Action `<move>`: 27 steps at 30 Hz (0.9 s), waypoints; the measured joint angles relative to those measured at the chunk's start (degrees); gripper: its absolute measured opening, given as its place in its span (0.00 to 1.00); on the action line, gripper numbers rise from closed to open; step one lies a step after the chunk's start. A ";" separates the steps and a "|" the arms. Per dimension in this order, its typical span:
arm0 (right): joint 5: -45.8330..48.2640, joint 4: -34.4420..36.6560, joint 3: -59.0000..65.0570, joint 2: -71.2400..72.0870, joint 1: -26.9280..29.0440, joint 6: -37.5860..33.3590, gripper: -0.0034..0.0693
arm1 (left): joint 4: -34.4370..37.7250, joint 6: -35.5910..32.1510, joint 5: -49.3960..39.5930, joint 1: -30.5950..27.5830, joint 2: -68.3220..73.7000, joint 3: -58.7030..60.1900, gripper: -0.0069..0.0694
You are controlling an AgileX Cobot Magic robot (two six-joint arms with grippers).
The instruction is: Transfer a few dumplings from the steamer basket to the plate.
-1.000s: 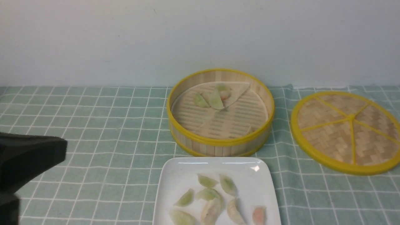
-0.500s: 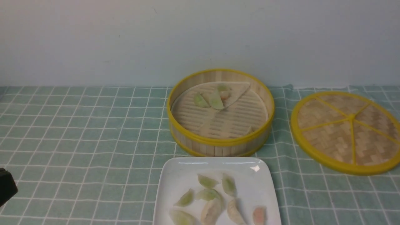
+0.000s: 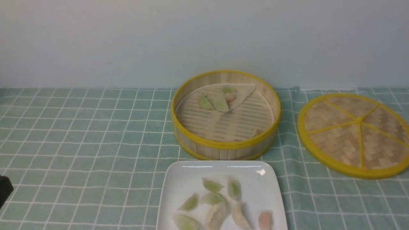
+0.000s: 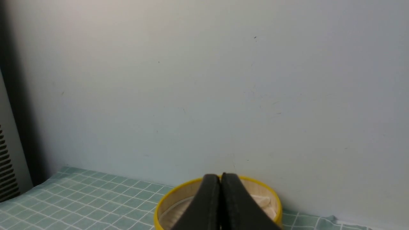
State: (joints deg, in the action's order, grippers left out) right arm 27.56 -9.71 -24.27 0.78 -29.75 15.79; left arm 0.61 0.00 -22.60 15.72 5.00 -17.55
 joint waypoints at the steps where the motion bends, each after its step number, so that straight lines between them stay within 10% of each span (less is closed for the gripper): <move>1: 0.00 0.00 0.00 0.00 0.00 0.00 0.03 | 0.25 0.00 1.04 -1.15 -0.77 1.23 0.08; 6: -0.07 0.00 0.00 0.00 0.00 0.00 0.03 | 3.24 -2.91 6.20 -11.30 -5.62 15.70 0.08; 27: 1.02 0.00 0.00 0.00 0.00 0.46 0.03 | 3.49 -2.98 1.47 -11.62 -5.62 19.22 0.08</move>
State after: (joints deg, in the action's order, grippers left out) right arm 28.58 -9.71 -24.27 0.78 -29.75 16.25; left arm 4.09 -2.98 -21.13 4.09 -0.63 1.66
